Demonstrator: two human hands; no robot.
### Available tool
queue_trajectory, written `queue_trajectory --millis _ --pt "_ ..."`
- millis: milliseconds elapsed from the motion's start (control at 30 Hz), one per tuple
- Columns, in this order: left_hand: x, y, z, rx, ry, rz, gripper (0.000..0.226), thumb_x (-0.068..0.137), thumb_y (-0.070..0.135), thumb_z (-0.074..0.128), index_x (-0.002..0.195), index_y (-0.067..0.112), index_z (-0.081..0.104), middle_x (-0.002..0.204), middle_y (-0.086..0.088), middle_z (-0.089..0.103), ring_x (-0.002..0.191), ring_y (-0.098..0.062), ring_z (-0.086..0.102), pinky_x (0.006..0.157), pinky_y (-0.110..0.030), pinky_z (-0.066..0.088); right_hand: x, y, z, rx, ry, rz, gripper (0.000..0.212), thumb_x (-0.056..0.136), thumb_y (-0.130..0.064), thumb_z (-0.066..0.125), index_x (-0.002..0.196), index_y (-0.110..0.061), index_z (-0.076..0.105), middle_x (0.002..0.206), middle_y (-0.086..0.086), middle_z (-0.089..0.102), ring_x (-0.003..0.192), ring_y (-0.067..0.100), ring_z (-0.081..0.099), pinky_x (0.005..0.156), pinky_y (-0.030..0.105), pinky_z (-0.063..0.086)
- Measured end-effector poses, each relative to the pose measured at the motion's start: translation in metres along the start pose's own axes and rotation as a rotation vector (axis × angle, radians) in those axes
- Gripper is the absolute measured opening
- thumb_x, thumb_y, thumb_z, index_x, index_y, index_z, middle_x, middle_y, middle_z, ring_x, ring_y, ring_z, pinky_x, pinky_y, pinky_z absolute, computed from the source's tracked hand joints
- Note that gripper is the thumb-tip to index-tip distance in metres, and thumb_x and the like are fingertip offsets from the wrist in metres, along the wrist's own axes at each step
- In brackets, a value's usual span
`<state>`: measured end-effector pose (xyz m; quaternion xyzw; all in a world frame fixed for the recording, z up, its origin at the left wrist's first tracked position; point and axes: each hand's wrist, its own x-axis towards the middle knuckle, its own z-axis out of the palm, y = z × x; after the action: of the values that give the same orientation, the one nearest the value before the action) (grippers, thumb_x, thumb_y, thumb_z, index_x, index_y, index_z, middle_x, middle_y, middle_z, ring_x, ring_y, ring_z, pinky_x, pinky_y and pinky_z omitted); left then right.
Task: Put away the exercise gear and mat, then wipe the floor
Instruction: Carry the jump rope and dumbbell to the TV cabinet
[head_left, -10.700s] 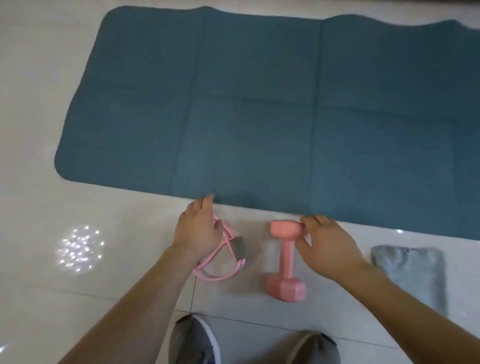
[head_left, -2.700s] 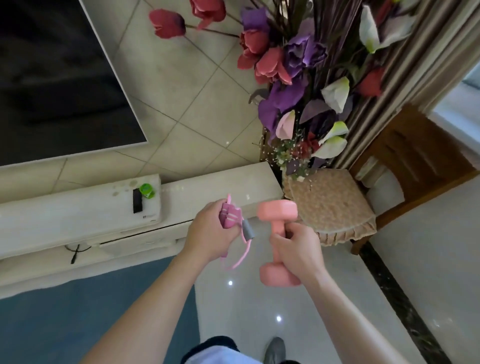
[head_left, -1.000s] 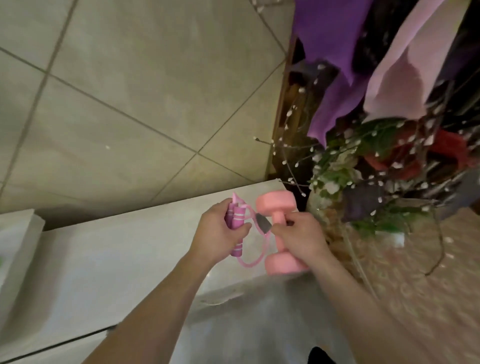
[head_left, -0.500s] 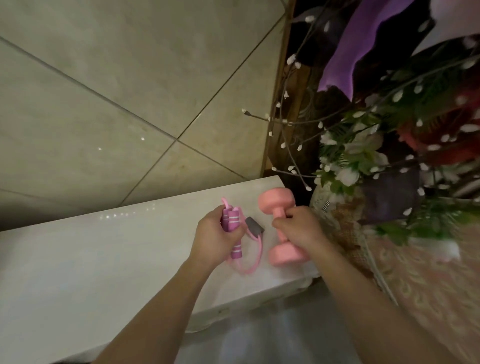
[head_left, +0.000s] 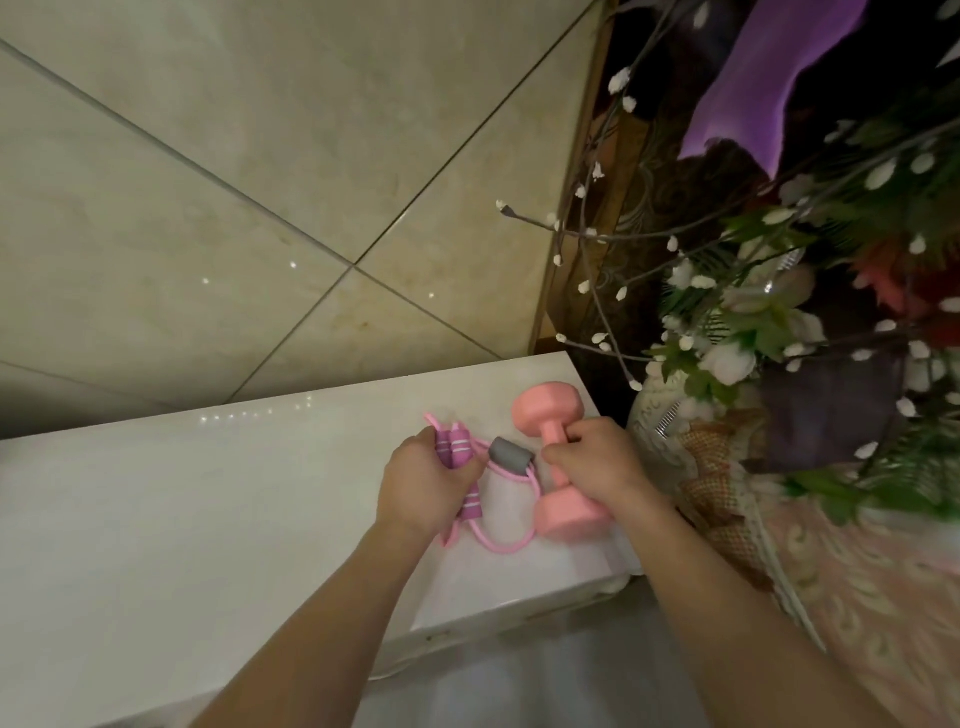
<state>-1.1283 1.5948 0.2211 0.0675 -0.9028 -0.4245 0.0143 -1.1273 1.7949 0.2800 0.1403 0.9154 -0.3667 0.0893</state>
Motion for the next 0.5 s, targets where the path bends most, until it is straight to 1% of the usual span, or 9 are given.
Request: queue_trajectory --millis 100,167,233,333,400,500 --pt "0.0007 -0.0041 0.0018 0.105 0.01 -0.019 0.037 0.078 0.059 0.066 0.077 0.023 0.056 0.07 0.004 0.062 0.062 -0.015 0.059 0.054 -0.029 0.044 0.0028 0.0012 0.0029 -0.002 -0.001 0.009 0.014 0.076 -0.02 0.068 0.064 -0.013 0.068 0.063 -0.001 0.061 0.06 0.012 0.057 0.049 0.024 0.034" --pt "0.0006 -0.0066 0.0019 0.161 0.025 -0.023 0.039 0.078 0.063 0.062 0.079 0.024 0.055 0.072 0.006 0.062 0.064 -0.014 0.059 0.054 -0.029 0.043 0.0051 0.0015 0.0048 -0.002 0.001 0.009 0.012 0.075 -0.021 0.07 0.067 -0.012 0.07 0.066 0.001 0.065 0.063 0.014 0.06 0.05 0.024 0.039" --pt "0.0006 -0.0076 0.0025 0.179 0.033 -0.021 0.041 0.08 0.064 0.062 0.08 0.024 0.055 0.073 0.005 0.062 0.063 -0.013 0.058 0.054 -0.029 0.041 0.0061 0.0019 0.0063 -0.012 0.007 0.001 0.012 0.075 -0.024 0.071 0.068 -0.013 0.071 0.068 0.0 0.066 0.063 0.013 0.061 0.051 0.024 0.039" --pt "0.0009 -0.0083 0.0058 0.151 0.025 -0.015 0.044 0.078 0.066 0.063 0.08 0.022 0.054 0.074 0.004 0.062 0.064 -0.015 0.059 0.056 -0.03 0.045 0.0068 0.0029 0.0088 -0.02 0.008 -0.001 0.013 0.077 -0.027 0.073 0.073 -0.015 0.072 0.072 -0.002 0.066 0.066 0.012 0.061 0.052 0.025 0.038" --pt "0.0006 -0.0086 0.0069 0.121 0.013 -0.016 0.049 0.074 0.07 0.064 0.081 0.022 0.054 0.075 0.003 0.062 0.066 -0.016 0.059 0.056 -0.03 0.043 0.0071 0.0027 0.0095 -0.018 0.011 -0.003 0.014 0.077 -0.028 0.074 0.074 -0.015 0.072 0.073 -0.002 0.066 0.067 0.012 0.061 0.052 0.025 0.039" --pt "0.0001 -0.0094 0.0047 0.083 -0.012 -0.031 0.053 0.068 0.074 0.065 0.084 0.024 0.055 0.077 0.005 0.063 0.068 -0.015 0.061 0.055 -0.029 0.042 0.0064 0.0021 0.0094 -0.019 0.009 0.003 0.016 0.077 -0.029 0.073 0.068 -0.017 0.069 0.071 -0.002 0.064 0.065 0.013 0.061 0.052 0.026 0.037"
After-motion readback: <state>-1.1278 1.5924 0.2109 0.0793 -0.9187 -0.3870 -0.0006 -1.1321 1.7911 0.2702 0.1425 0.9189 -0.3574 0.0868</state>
